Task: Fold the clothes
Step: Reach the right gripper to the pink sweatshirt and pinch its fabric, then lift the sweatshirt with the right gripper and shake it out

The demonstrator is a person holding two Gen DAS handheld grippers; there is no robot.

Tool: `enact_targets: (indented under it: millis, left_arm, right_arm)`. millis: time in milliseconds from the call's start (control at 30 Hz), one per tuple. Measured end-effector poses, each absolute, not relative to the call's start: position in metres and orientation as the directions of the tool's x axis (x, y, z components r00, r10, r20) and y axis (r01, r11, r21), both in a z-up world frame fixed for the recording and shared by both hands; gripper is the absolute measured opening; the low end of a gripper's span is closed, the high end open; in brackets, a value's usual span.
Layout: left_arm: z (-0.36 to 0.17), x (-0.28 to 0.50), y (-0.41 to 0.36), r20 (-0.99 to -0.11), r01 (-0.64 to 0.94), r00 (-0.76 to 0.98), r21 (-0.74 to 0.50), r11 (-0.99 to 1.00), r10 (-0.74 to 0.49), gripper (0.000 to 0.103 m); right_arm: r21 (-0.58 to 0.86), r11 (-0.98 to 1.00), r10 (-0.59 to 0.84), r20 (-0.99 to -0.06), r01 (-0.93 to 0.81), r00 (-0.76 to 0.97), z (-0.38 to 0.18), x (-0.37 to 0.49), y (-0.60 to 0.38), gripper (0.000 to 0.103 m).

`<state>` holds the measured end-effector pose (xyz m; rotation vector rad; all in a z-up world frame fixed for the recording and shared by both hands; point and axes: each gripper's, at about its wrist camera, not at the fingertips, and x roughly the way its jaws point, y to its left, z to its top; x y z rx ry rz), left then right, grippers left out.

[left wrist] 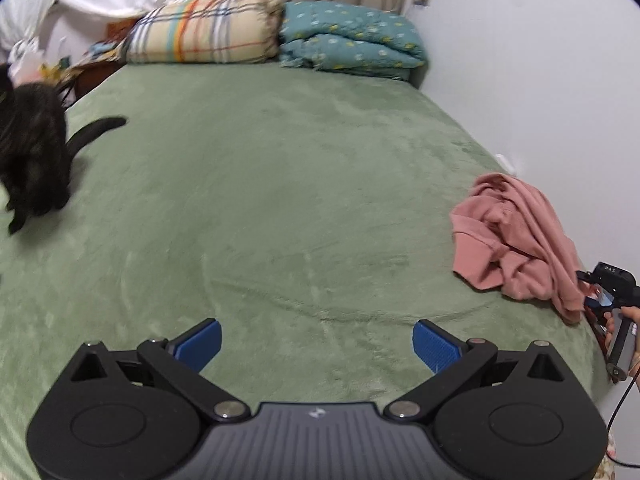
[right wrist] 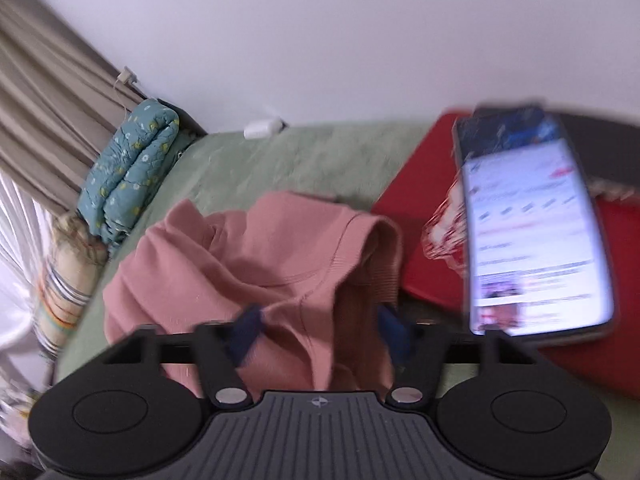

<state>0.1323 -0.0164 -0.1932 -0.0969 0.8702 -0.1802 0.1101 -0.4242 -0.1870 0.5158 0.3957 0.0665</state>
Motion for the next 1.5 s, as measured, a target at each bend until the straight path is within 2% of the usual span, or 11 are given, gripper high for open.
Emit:
enact_targets:
  millis: [33,300,567,600,733,867,1000,1100,1267,1400,1500]
  left_arm:
    - [-0.193,0.132,-0.015,-0.745,0.121,0.635,-0.164,0.979,-0.203,0.102]
    - [-0.178,0.127,-0.014,-0.690,0.209,0.672,-0.169,0.963,-0.267,0.089]
    - [-0.133,0.099,-0.026,-0.516,0.361,0.794,-0.027,0.932,-0.322,0.090]
    - [-0.131,0.094,-0.023,-0.501,0.355,0.809,0.000,0.935,-0.307,0.090]
    - [-0.129,0.076,-0.008,-0.471,0.316,0.850,0.099,0.943,-0.236,0.090]
    - [-0.144,0.068,0.011,-0.526,0.284,0.833,0.143,0.948,-0.171,0.090]
    - [-0.165,0.071,0.024,-0.588,0.260,0.797,0.128,0.957,-0.138,0.090]
    - [-0.179,0.082,0.027,-0.642,0.250,0.751,0.061,0.966,-0.154,0.090]
    - [-0.194,0.103,0.014,-0.689,0.278,0.682,-0.064,0.959,-0.244,0.090]
    - [-0.204,0.106,-0.002,-0.705,0.314,0.662,-0.049,0.948,-0.255,0.090]
    - [-0.213,0.109,-0.009,-0.728,0.315,0.641,-0.041,0.948,-0.244,0.090]
  right_arm:
    - [0.496,0.868,0.189,-0.342,0.006,0.920,-0.181,0.114,-0.422,0.004]
    - [0.513,0.826,0.412,-0.264,-0.235,0.872,-0.134,0.147,-0.404,0.004]
    - [0.511,0.720,0.625,-0.184,-0.470,0.758,-0.086,0.176,-0.382,0.003]
    - [0.520,0.634,0.733,-0.168,-0.572,0.659,-0.075,0.147,-0.348,0.003]
    - [0.558,0.537,0.840,-0.279,-0.633,0.466,-0.096,0.151,-0.281,0.006]
    - [0.603,0.632,0.775,-0.494,-0.487,0.395,-0.160,0.165,-0.248,0.049]
    - [0.595,0.686,0.728,-0.551,-0.420,0.408,-0.187,0.159,-0.257,0.050]
    - [0.640,0.660,0.751,-0.549,-0.393,0.368,-0.194,0.150,-0.277,0.061]
    - [0.536,0.721,0.693,-0.572,-0.439,0.439,-0.179,0.121,-0.296,0.064]
    - [0.409,0.758,0.644,-0.594,-0.508,0.482,-0.190,0.093,-0.302,0.067]
    - [0.101,0.821,0.469,-0.681,-0.561,0.563,-0.222,0.061,-0.298,0.067]
